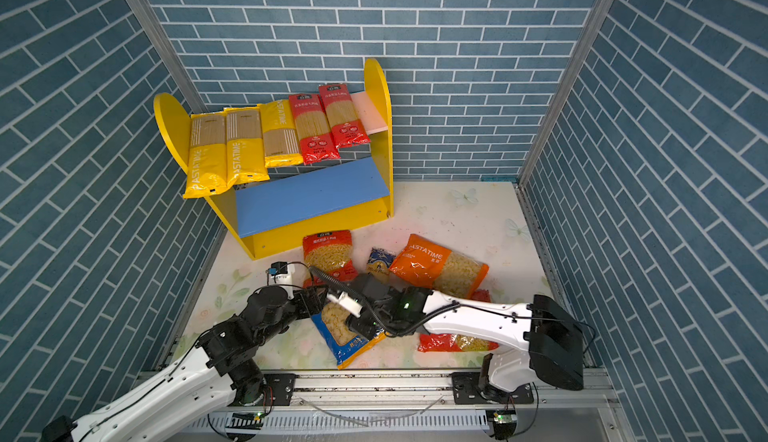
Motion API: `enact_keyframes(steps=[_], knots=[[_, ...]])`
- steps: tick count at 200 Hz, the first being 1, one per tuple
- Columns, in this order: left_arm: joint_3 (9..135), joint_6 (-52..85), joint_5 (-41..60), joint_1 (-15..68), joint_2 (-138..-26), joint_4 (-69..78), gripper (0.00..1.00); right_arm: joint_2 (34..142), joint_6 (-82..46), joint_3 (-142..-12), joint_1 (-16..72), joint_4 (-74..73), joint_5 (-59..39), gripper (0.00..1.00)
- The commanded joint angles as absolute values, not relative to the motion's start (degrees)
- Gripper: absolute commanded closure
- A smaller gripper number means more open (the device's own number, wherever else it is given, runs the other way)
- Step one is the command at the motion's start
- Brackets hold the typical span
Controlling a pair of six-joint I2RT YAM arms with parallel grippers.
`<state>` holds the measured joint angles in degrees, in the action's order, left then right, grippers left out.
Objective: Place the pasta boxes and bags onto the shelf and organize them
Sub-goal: 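Grasp the blue-and-yellow spaghetti pack end with the right gripper and lift, then raise the pack upright with the right gripper while the left gripper approaches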
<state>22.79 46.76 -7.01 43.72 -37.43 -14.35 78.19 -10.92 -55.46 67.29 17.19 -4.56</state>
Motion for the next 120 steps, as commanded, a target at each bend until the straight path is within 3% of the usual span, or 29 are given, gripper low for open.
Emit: enact_keyframes(steps=[1,50,75,120], knots=[[26.98,42.01,0.34,43.31,-43.58,-13.65,0.2,74.03,-28.48,-50.99,58.52,17.5,-11.67,0.52],[32.08,38.87,4.88,46.15,-57.79,-11.63,0.21,74.2,-52.33,-36.01,44.52,0.02,-19.85,0.43],[31.84,39.3,6.7,47.41,-62.4,-7.07,0.23,77.09,-59.11,-31.59,43.71,-9.78,-18.88,0.37],[29.34,42.26,8.63,48.07,-67.15,0.8,0.36,87.98,-65.85,-30.46,43.78,-24.05,-18.61,0.37]])
